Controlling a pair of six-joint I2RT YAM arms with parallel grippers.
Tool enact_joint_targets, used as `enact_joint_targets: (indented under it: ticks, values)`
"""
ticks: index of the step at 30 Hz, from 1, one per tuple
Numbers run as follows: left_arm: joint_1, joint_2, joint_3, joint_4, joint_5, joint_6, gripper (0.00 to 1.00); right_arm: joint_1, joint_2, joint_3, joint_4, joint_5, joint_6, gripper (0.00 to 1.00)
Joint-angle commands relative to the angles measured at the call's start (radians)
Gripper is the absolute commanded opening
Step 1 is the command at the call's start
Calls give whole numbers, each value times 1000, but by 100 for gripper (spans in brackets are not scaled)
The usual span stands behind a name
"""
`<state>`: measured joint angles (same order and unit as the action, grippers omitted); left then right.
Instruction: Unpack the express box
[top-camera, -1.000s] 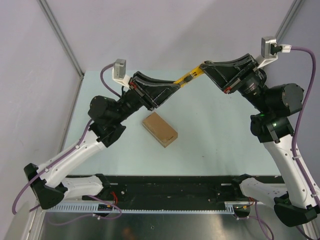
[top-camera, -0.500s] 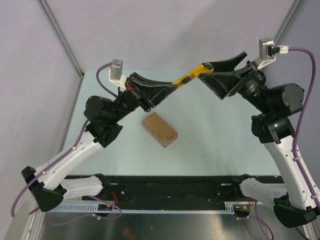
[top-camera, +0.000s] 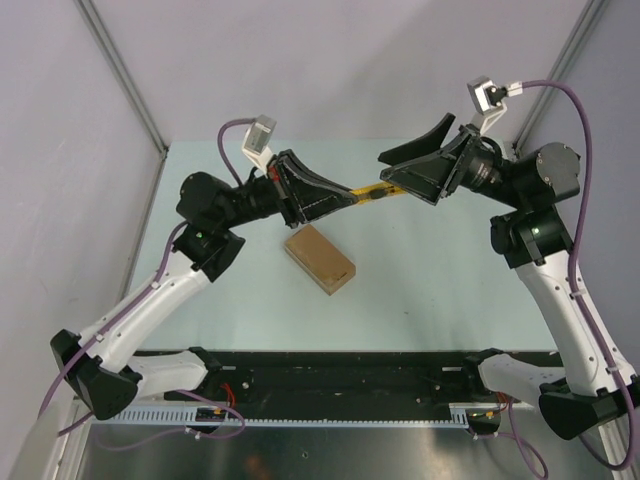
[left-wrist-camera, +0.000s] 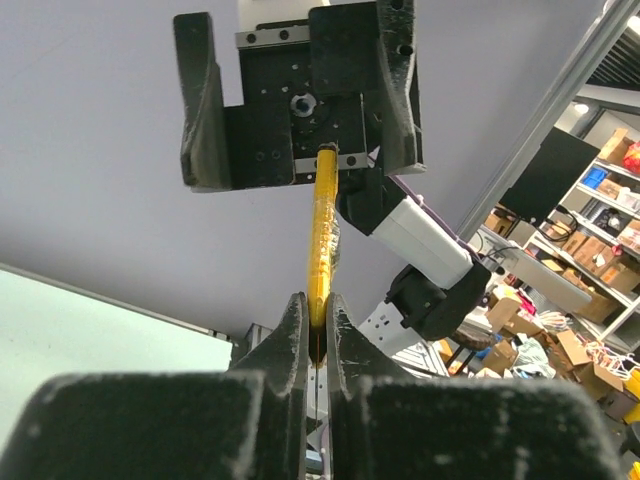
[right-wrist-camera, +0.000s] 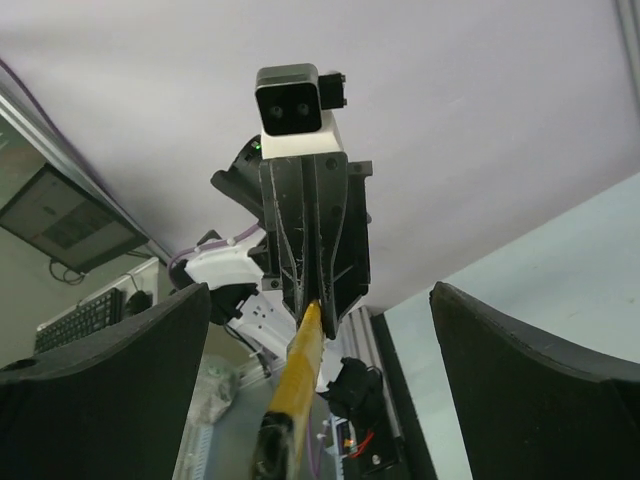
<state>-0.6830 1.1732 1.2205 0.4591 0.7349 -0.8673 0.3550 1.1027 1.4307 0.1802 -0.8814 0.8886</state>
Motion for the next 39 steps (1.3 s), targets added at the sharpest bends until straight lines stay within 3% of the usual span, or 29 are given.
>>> enact_joint_targets:
  ticks: [1, 22, 28, 34, 39]
  values:
    - [8, -1, 45, 23, 35, -19, 0, 12, 25, 4, 53, -57, 102, 95]
    - [69, 39, 14, 4, -69, 1, 0, 21, 32, -12, 84, -91, 135, 96]
    - [69, 89, 54, 1, -42, -9, 0, 41, 57, -12, 90, -96, 150, 91]
    - [71, 83, 51, 0, -71, 1, 0, 47, 60, -12, 55, -85, 122, 79]
    - [69, 88, 60, -8, -68, 4, 0, 50, 63, -12, 48, -90, 119, 56]
